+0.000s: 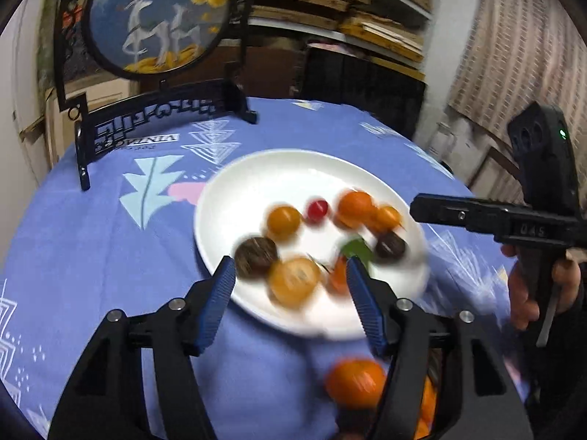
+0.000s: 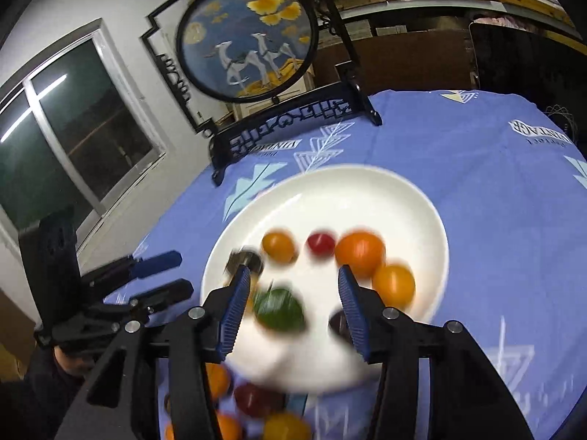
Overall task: Organize fruits
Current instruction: 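Place both fruits on the white plate and open both tools, then grasp a tangerine with the left tool while the right tool grasps a red tomato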
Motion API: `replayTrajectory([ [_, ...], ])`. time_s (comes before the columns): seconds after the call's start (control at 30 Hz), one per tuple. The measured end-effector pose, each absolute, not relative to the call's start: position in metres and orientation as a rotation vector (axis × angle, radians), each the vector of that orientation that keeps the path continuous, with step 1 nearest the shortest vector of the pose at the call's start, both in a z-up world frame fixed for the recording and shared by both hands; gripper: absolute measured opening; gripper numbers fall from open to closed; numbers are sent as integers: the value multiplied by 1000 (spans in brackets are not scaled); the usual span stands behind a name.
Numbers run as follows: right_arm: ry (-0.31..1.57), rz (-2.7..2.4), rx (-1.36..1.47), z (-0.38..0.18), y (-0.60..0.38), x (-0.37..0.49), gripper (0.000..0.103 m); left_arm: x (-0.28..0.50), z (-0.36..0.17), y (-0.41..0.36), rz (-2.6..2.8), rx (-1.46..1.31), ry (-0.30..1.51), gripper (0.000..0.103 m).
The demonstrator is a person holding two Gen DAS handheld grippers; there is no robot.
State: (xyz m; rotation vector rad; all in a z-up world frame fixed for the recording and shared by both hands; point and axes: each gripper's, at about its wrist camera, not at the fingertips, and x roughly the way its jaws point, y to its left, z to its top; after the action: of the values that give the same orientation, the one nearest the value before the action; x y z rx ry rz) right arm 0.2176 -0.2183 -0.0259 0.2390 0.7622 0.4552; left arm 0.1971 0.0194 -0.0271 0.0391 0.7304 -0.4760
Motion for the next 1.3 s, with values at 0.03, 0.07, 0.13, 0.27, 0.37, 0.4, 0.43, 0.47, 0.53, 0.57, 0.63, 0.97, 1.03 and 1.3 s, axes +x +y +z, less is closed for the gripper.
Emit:
replayTrajectory([
  [0.03, 760, 453, 234, -27, -221, 207, 52, 184, -28, 18, -489, 54, 728, 62],
  [0.07, 761, 451, 228, -28, -223, 196, 52, 172, -28, 17, -503, 66, 728, 66],
  [0.13, 762, 439, 225, -33, -232, 170, 53, 138, -33, 13, -522, 113, 723, 68],
  [0.27, 765, 418, 251, -43, -246, 132, 53, 89, -45, 13, -535, 171, 716, 68],
  [0.37, 765, 398, 284, -53, -256, 103, 56, 55, -51, 17, -563, 171, 711, 68],
  [0.4, 766, 395, 293, -56, -259, 97, 56, 44, -52, 16, -571, 172, 707, 68],
  [0.43, 768, 390, 302, -60, -261, 90, 56, 37, -53, 15, -579, 174, 705, 68],
  [0.47, 770, 386, 304, -63, -263, 83, 56, 30, -54, 13, -590, 179, 704, 68],
  [0.53, 775, 379, 312, -69, -266, 74, 56, 17, -58, 6, -602, 198, 696, 68],
  [0.57, 780, 375, 319, -72, -267, 71, 56, 12, -61, 1, -603, 217, 694, 63],
  [0.63, 790, 369, 330, -76, -268, 66, 56, 7, -66, -7, -618, 218, 712, 58],
  [0.97, 780, 383, 298, -71, -260, 50, 56, 14, -84, -44, -585, 245, 718, 55],
  [1.03, 781, 388, 289, -71, -258, 48, 56, 16, -83, -45, -594, 233, 711, 53],
  [1.3, 821, 423, 245, -81, -241, 51, 56, 7, -70, -23, -630, 162, 679, 44],
])
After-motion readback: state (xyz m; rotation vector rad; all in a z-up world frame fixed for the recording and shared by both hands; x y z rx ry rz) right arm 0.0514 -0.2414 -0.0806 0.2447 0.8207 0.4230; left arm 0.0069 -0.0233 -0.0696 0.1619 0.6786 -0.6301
